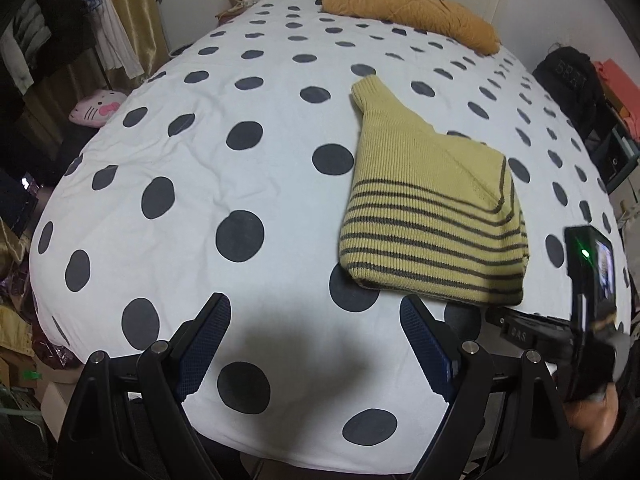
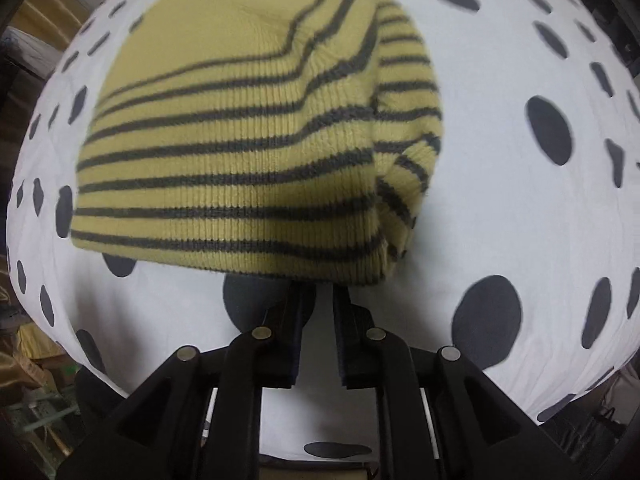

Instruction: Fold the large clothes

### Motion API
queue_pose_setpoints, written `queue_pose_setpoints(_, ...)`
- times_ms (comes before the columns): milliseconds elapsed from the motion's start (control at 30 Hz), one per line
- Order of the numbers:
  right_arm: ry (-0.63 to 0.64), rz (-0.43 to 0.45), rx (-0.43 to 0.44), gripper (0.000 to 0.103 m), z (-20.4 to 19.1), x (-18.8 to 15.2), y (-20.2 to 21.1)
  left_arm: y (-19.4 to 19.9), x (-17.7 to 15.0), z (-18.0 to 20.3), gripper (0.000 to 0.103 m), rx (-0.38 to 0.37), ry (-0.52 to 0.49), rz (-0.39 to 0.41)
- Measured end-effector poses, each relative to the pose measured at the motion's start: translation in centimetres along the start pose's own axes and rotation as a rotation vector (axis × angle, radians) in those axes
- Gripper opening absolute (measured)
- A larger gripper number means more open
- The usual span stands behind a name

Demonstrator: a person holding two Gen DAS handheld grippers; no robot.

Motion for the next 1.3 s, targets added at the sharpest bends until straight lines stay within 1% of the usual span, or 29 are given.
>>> queue_pose_setpoints(67,0.033,0.05,0.01,0.017,-0.9,-0.7,2.4,0.5,0.0,-0.3,0.087,-0.001,0.024,-0.011)
queue_pose_setpoints(100,0.019,0.068,0.016,0.02,-1.1,-1.3,3.7,0.9,0.1,-0.4,0.087,-0.002,0.033,-0.014)
queue_pose_setpoints(133,-0.002,0.076,0.016,0.03,-1.3,-1.8,5.1,1.2,0.2,-0.4,0.087,-0.005,0.039,-0.012)
queue_pose_setpoints(167,-0.014,0.082,0.009,0.048,-1.4,-2.2,6.2,1.6,0.3,-0.4,0.087,0.002,0.041,-0.011)
queue_pose_setpoints(200,-0.026,0.104,-0.009,0.064,-1.6,-2.6,7.8,1.9,0.3,-0.4,0.087,0.016,0.036,-0.014)
queue_pose_setpoints(233,-0.026,0.126,-0.03,0.067,-1.7,-2.8,8.8,2.0,0.4,-0.2,0.087,0.03,0.028,-0.019)
queue_pose_setpoints(300,0.001,0.178,-0.106,0.068,-2.0,-3.0,11.1,2.2,0.5,0.0,0.087,0.042,0.013,-0.021)
queue_pose_setpoints(367,0.023,0.205,-0.151,0.068,-2.6,-2.5,12.6,2.4,0.9,0.0,0.087,0.049,0.009,-0.017)
queue_pose_setpoints(433,0.018,0.245,-0.157,0.069,-3.1,-2.3,14.2,2.7,1.1,-0.3,0.087,0.051,0.019,-0.02)
queue_pose_setpoints(567,0.001,0.31,-0.174,0.077,-3.8,-2.6,17.2,4.5,1.5,-0.5,0.087,0.029,0.04,0.007)
queue_pose_setpoints(633,0.007,0.333,-0.179,0.077,-4.1,-2.9,18.3,5.4,1.5,0.0,0.088,0.021,0.034,0.024)
queue_pose_setpoints(767,-0.001,0.358,-0.184,0.077,-4.9,-3.4,18.8,6.4,1.0,1.3,0.089,0.001,0.001,0.039)
queue_pose_setpoints(833,-0.005,0.361,-0.191,0.078,-4.9,-3.6,18.8,6.6,0.7,1.6,0.089,-0.005,-0.006,0.038)
queue_pose_setpoints(900,-0.005,0.344,-0.194,0.078,-4.8,-3.7,18.3,6.5,0.5,1.7,0.09,-0.007,-0.006,0.035)
queue_pose_setpoints(967,-0.015,0.332,-0.179,0.078,-4.8,-4.0,17.9,6.4,0.0,1.8,0.09,0.0,-0.005,0.027)
queue_pose_setpoints(1033,-0.016,0.322,-0.191,0.078,-4.7,-4.4,17.6,6.2,-0.5,1.8,0.09,0.013,-0.004,0.015)
queue_pose_setpoints(1133,-0.021,0.308,-0.188,0.078,-4.3,-4.8,17.4,6.1,-1.1,1.8,0.09,0.008,0.001,0.005)
queue_pose_setpoints(1300,-0.021,0.299,-0.202,0.078,-4.0,-5.2,17.6,6.3,-1.3,1.9,0.09,0.016,-0.004,-0.002)
Point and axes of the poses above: each gripper's, at about its wrist camera, not at the fingertips, and y roughly against the way its jaws point, z to its right, x to its top, the point moved 7 cm from there along -y, roughly the way its jaws point, and after that the axes turned 1 degree about z, right-handed, at the moved point
